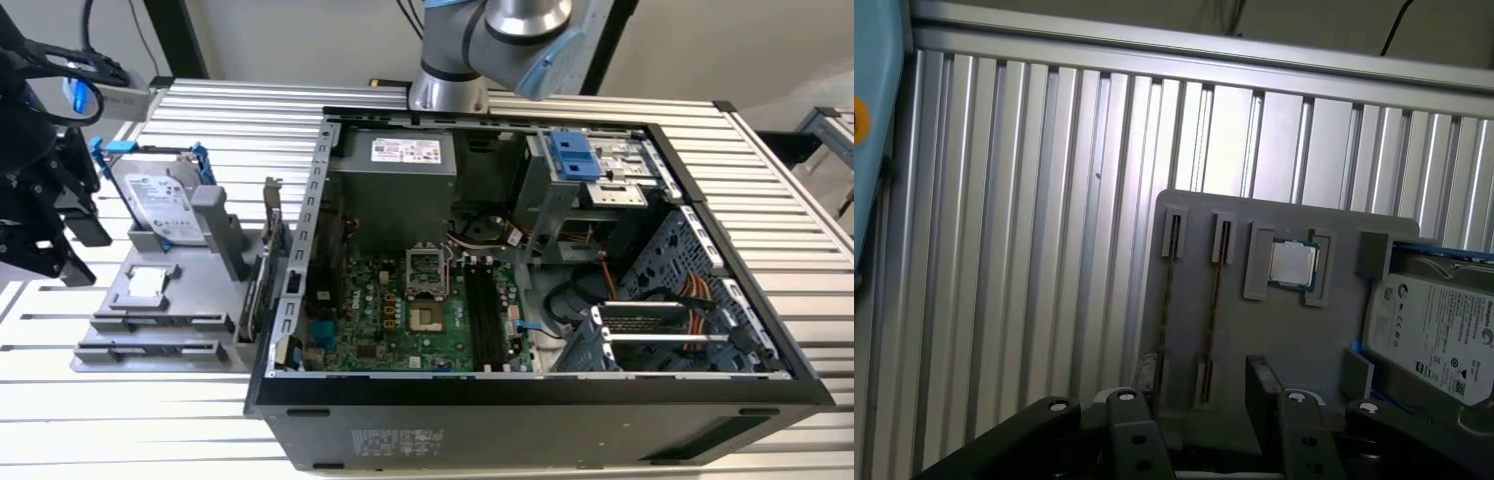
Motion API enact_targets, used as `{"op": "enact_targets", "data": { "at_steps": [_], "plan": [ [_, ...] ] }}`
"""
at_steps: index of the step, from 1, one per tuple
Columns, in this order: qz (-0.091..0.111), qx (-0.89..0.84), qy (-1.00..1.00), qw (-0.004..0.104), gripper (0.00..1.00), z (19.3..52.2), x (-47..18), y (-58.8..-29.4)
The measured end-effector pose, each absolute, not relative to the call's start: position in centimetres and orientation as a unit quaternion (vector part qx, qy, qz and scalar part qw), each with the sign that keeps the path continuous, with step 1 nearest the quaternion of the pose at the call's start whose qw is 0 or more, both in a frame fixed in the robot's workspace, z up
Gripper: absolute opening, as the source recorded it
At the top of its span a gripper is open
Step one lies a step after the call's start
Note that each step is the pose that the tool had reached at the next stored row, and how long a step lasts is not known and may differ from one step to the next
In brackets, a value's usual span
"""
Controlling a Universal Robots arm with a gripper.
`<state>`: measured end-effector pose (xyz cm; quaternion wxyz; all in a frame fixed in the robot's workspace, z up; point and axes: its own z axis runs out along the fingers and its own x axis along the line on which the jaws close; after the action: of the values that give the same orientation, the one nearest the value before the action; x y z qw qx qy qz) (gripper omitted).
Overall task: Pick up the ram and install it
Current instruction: 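Pick up the ram and move it above insertion slot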
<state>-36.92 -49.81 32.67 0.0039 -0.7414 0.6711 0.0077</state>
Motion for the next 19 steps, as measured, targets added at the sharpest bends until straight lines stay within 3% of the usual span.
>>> {"op": "enact_targets", "data": {
  "at_steps": [19],
  "plan": [
    [0.007, -0.741, 0.671, 0.003, 1.0, 32.25, -36.93, -49.81]
  ]
}}
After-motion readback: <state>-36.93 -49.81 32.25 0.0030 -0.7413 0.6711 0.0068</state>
